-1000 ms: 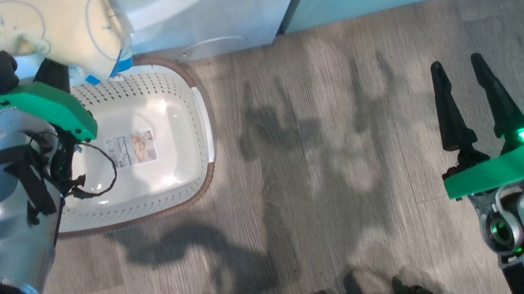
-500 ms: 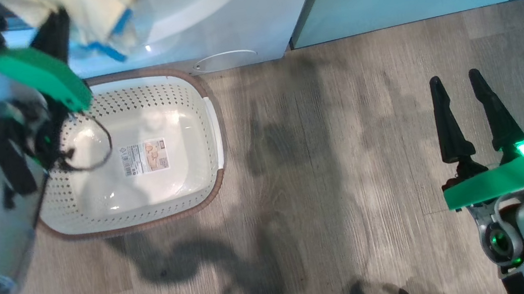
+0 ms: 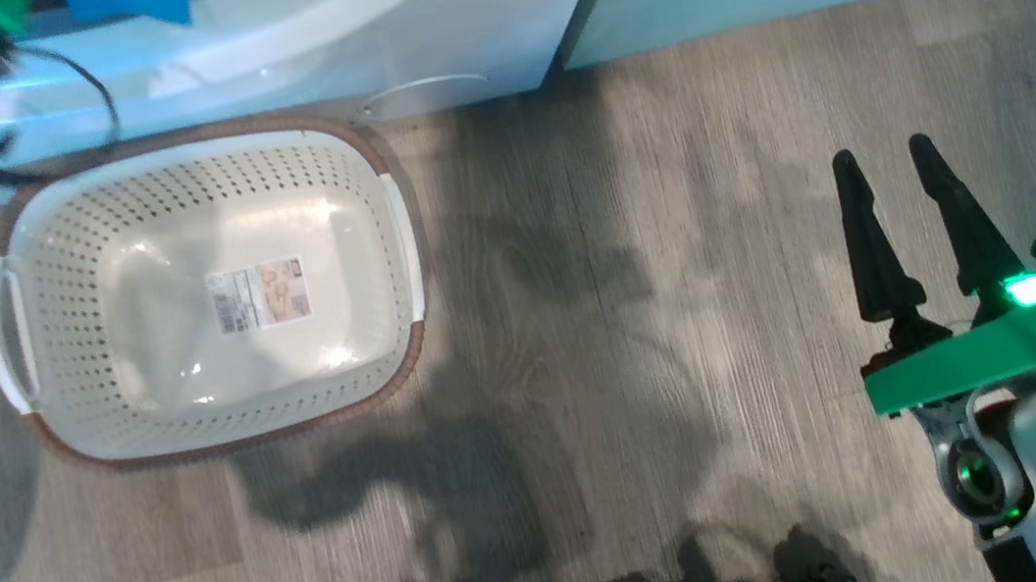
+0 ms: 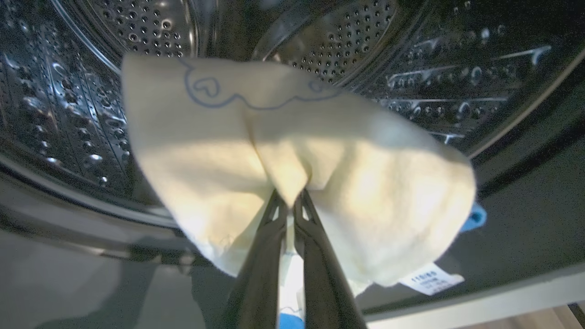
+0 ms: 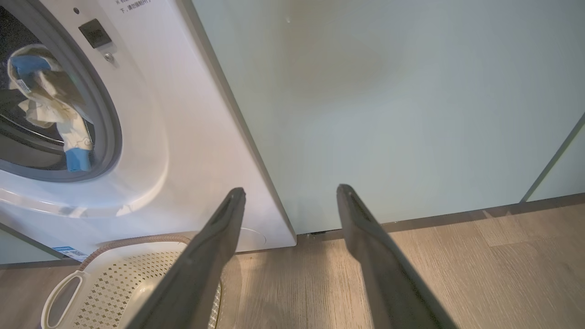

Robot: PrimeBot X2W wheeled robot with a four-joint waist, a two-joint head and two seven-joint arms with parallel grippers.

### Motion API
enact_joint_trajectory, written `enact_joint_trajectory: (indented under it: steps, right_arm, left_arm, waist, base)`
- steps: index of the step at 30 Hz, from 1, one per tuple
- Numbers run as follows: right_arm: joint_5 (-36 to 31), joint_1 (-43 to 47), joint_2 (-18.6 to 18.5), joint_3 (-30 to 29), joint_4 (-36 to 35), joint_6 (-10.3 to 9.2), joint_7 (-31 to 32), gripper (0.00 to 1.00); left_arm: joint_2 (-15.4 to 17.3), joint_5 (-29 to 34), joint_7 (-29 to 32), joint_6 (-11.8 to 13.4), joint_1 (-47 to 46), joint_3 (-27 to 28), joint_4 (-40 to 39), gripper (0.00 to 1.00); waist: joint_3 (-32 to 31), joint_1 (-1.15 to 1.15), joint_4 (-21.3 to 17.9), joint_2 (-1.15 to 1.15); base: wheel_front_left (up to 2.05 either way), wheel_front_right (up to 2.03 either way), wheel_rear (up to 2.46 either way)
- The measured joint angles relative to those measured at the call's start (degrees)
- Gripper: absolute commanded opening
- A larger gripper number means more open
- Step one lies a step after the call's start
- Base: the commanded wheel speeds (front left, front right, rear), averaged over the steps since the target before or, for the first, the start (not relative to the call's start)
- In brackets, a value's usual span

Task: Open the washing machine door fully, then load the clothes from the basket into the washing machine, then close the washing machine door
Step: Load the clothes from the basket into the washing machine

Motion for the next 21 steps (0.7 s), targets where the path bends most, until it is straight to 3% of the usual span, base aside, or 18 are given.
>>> enact_joint_trajectory:
  steps: [10, 21]
  right_arm:
    - [1.60, -3.00, 0.00, 1.70, -0.54, 0.00, 0.00, 1.00]
    - [3.76, -6.03, 0.02, 3.67, -1.33, 0.00, 0.00, 1.00]
  left_arm:
    - [0.88, 0.26, 0.52, 1.46, -11.98, 1.46, 8.06, 0.00]
    - [1.98, 6.50, -3.54, 2.69, -23.79, -0.44, 18.11, 0.00]
  waist:
    - [4.42, 0.00, -1.83, 0.00]
    - [10.07, 0.01, -4.97, 0.00]
  base:
    - [0.00, 0.00, 0.00]
    - [0.00, 0.00, 0.00]
